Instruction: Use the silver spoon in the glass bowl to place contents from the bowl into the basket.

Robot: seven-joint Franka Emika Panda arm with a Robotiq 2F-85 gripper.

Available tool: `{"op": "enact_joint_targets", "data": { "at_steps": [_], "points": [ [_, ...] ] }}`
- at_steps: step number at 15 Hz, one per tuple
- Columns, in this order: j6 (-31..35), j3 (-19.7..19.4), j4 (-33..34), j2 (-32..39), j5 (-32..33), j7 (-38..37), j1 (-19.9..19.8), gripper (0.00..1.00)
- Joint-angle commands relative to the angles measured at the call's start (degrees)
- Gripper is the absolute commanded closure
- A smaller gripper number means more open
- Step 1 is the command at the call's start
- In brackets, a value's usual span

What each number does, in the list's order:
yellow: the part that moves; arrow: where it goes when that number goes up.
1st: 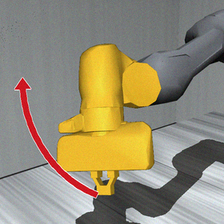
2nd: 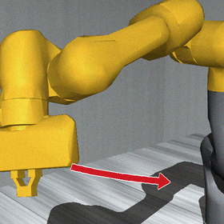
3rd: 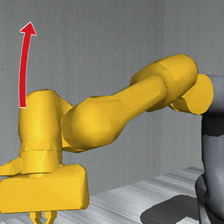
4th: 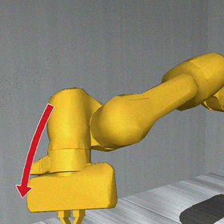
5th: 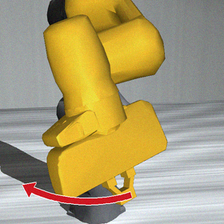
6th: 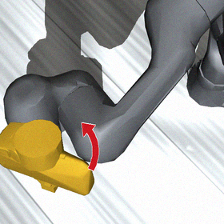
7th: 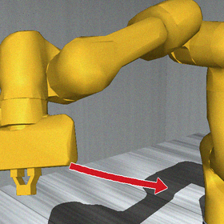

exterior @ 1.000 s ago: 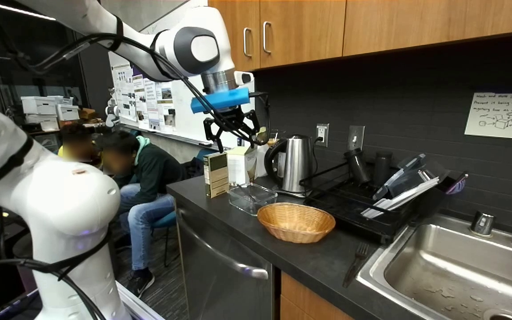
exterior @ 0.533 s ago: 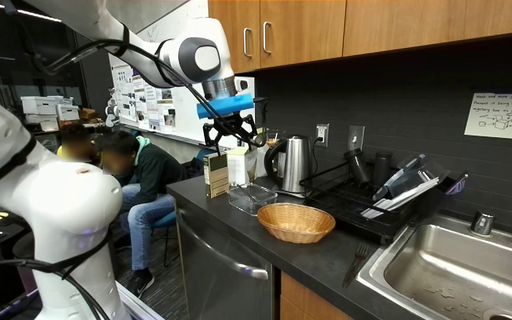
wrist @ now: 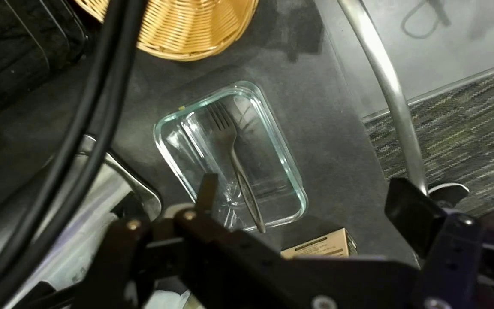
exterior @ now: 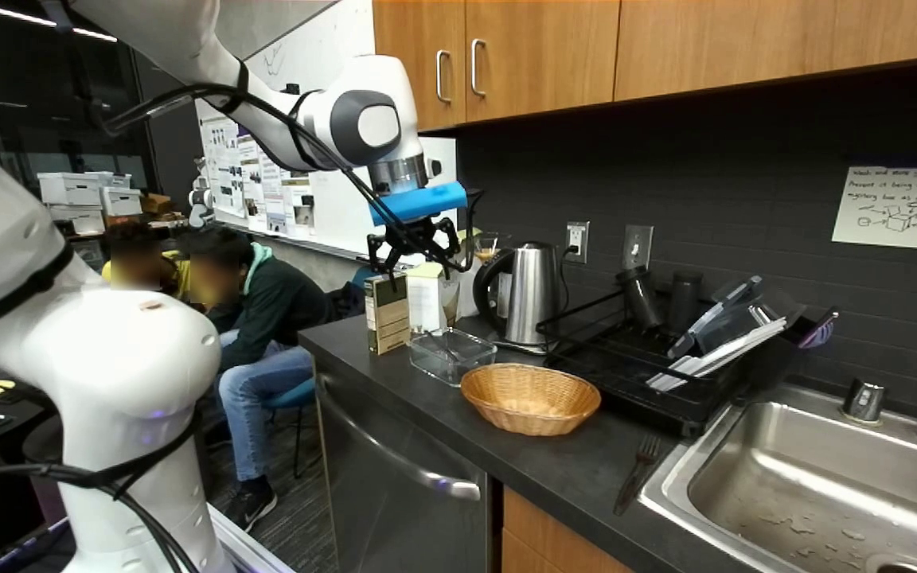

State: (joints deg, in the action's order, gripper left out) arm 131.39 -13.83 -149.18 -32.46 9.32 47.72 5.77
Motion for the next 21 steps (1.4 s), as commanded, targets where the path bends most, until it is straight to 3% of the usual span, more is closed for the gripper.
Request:
{"op": "enact_joint_targets", "data": {
  "at_steps": [1, 7, 21],
  "points": [
    [2.5, -0.3, 1.2, 3.2, -2.5, 5.6, 0.7, 0.0],
    [4.8, 0.0, 1.1, 6.2, -6.1, 12.7, 1.2, 0.0],
    [9.3, -0.4, 2.5, 12.9, -7.0, 25.8, -0.6, 0.0]
  ]
}}
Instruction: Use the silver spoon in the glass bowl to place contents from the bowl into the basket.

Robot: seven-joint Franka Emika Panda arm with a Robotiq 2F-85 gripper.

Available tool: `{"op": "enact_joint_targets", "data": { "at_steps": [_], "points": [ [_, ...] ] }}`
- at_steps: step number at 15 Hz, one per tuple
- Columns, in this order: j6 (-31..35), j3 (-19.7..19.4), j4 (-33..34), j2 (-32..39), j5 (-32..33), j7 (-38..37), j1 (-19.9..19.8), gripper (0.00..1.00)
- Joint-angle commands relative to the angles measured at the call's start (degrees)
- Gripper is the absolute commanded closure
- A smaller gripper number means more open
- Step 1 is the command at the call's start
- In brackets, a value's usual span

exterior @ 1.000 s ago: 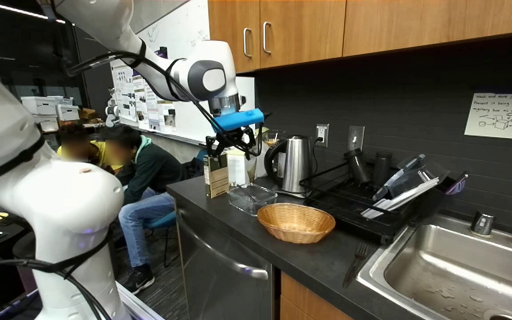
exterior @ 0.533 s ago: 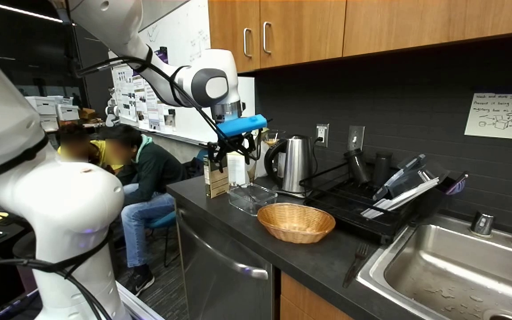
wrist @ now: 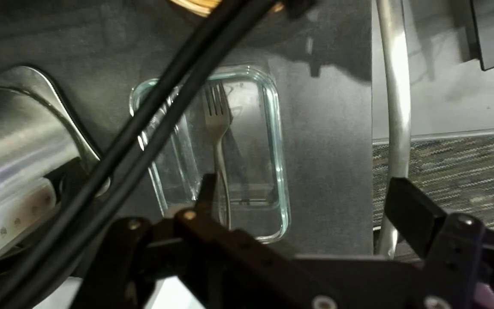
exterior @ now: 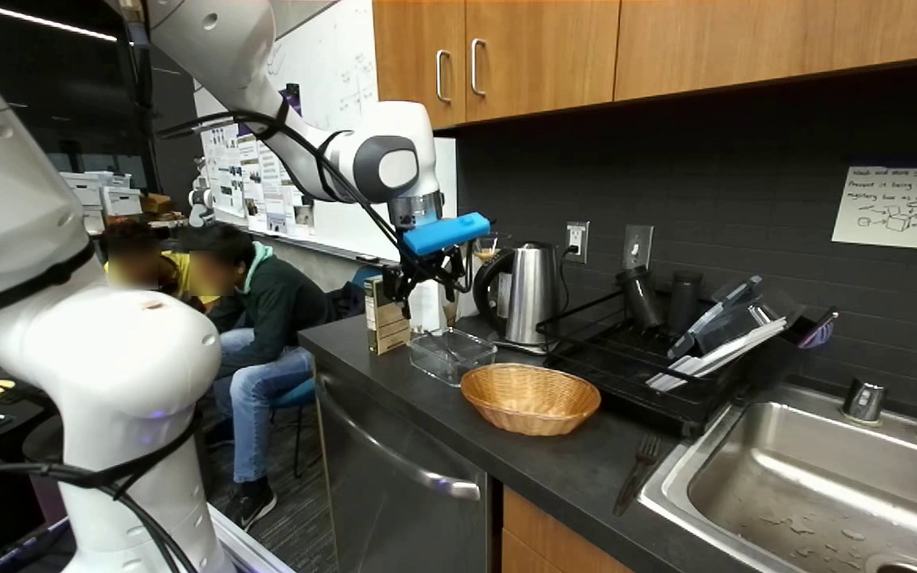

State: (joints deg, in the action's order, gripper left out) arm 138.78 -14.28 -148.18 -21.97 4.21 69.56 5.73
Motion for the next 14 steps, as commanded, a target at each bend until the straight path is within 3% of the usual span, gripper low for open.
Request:
{"op": "enact_joint_targets", "data": {
  "at_steps": [1, 14],
  "points": [
    [2.6, 0.1, 1.6, 2.9, -2.1, 4.7, -0.6, 0.0],
    [8.7, 0.7, 3.1, 8.3, -12.8, 17.0, 0.2, 0.0]
  ]
}}
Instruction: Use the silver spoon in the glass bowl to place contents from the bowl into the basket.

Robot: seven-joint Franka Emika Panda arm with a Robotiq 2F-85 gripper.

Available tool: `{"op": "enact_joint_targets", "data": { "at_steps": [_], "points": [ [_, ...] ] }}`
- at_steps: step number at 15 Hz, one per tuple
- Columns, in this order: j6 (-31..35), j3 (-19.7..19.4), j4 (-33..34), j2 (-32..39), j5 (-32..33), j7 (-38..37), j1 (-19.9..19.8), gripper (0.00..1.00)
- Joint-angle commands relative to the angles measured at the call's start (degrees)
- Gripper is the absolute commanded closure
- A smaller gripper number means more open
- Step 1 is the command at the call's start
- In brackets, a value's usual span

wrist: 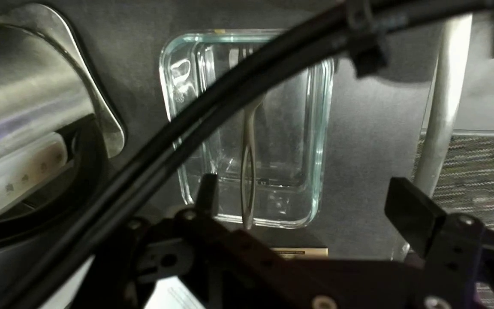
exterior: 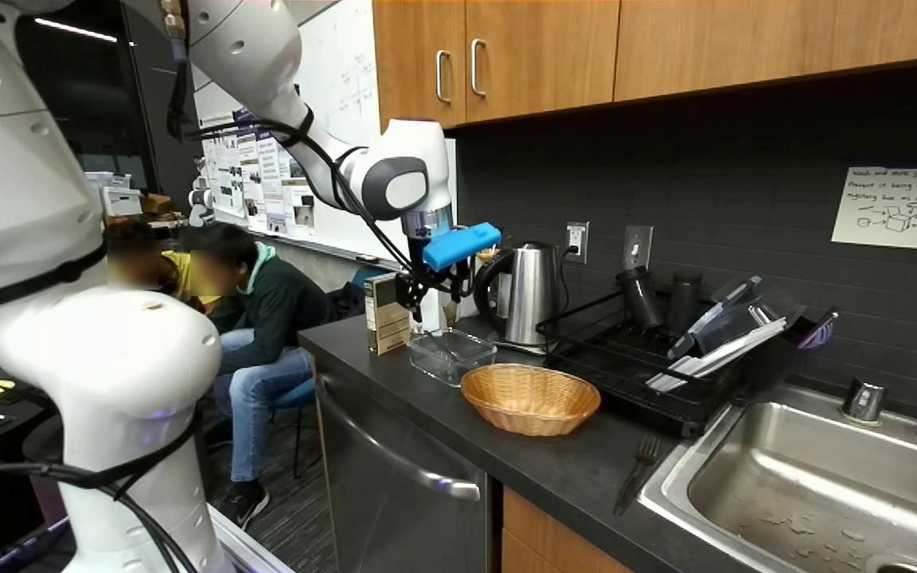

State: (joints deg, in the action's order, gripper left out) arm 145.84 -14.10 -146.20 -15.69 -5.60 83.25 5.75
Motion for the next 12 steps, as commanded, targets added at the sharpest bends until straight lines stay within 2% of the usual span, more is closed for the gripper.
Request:
{"op": "enact_joint_targets", "data": {
  "at_steps": [1, 12],
  "points": [
    [1.9, 0.6, 1.2, 2.4, -3.9, 4.2, 0.1, 0.0],
    [5.0, 1.7, 1.5, 7.2, -10.4, 11.1, -0.8, 0.0]
  ]
}}
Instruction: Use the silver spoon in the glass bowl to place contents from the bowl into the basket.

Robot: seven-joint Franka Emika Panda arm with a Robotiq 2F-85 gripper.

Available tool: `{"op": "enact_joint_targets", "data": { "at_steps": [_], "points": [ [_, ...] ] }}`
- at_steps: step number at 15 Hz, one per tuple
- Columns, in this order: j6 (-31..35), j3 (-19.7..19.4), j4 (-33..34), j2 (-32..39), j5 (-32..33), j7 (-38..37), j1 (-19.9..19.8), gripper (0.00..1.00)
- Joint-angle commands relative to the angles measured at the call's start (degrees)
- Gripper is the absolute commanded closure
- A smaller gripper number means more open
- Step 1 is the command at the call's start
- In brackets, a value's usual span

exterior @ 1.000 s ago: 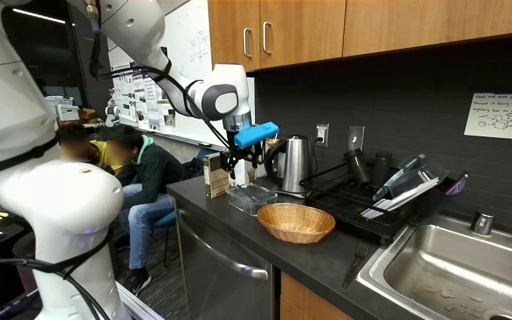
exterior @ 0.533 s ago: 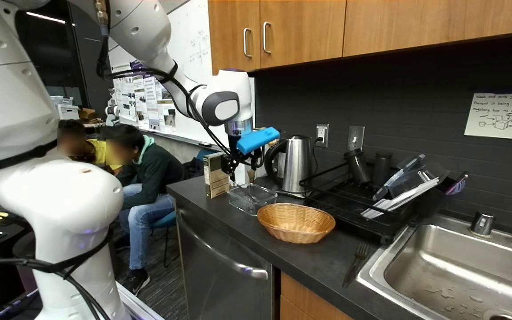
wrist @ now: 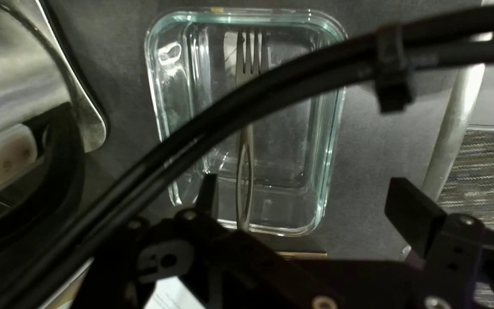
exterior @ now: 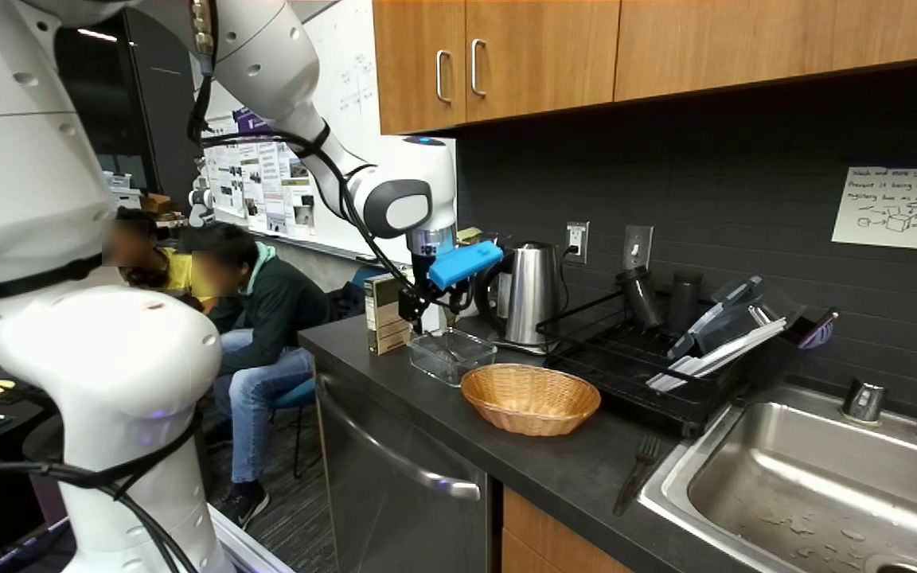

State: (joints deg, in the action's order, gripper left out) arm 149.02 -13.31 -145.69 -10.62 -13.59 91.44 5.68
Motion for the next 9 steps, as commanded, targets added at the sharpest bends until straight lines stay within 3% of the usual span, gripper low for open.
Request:
{"op": "enact_joint_targets", "data": {
  "at_steps": [1, 9],
  "points": [
    [2.2, 1.0, 1.1, 2.7, -2.9, 3.6, -0.8, 0.0],
    [4.6, 3.1, 2.6, 6.7, -7.9, 8.5, -1.4, 0.0]
  ]
}}
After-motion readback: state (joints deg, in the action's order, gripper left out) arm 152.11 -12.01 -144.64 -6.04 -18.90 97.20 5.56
